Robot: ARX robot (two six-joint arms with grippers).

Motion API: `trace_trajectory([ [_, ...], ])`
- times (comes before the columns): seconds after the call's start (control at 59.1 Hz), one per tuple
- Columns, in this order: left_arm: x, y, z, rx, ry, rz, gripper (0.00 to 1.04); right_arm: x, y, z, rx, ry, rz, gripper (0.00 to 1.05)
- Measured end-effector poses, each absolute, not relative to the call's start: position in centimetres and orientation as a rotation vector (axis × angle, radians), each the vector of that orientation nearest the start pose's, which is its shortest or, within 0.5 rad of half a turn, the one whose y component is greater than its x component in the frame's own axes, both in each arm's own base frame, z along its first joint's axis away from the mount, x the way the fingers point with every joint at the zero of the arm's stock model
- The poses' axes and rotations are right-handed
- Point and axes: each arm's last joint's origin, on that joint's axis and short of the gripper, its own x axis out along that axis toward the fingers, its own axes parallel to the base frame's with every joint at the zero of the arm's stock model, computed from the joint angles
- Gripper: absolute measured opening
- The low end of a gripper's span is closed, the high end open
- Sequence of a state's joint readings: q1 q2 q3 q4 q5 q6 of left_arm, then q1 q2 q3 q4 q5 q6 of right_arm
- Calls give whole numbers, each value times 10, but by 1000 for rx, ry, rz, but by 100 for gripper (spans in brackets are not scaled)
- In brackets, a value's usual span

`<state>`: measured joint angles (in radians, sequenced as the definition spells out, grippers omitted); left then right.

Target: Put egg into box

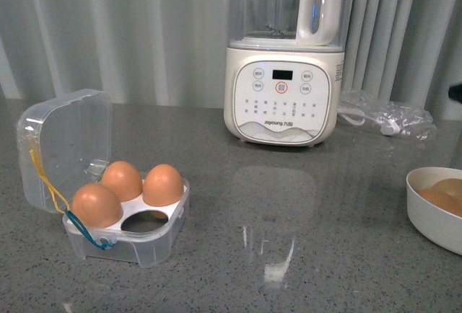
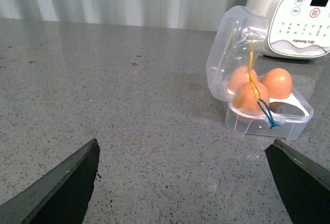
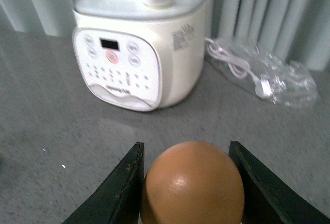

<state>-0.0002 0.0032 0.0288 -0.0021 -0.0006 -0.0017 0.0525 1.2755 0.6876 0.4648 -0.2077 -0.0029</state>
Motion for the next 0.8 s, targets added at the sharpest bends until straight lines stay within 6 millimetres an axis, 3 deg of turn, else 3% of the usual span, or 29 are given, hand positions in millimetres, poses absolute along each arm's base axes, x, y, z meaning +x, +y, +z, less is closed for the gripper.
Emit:
trace_trajectory([
  [0.186, 96, 0, 173, -2, -24, 0, 98, 286, 65, 279, -14, 20, 443, 42],
  [0.304, 96, 0, 173, -2, -24, 0, 98, 298, 103, 271, -15, 46, 603, 42],
  [0.44, 96, 0, 173, -2, -24, 0, 98, 296, 135, 261, -10, 91, 798, 42],
  [0.592, 96, 0, 173, -2, -24, 0, 98, 288, 155, 259, -5, 113, 973, 42],
  [0.795, 96, 0, 173, -2, -24, 0, 98, 287, 161, 251, 14, 161, 1106, 42],
])
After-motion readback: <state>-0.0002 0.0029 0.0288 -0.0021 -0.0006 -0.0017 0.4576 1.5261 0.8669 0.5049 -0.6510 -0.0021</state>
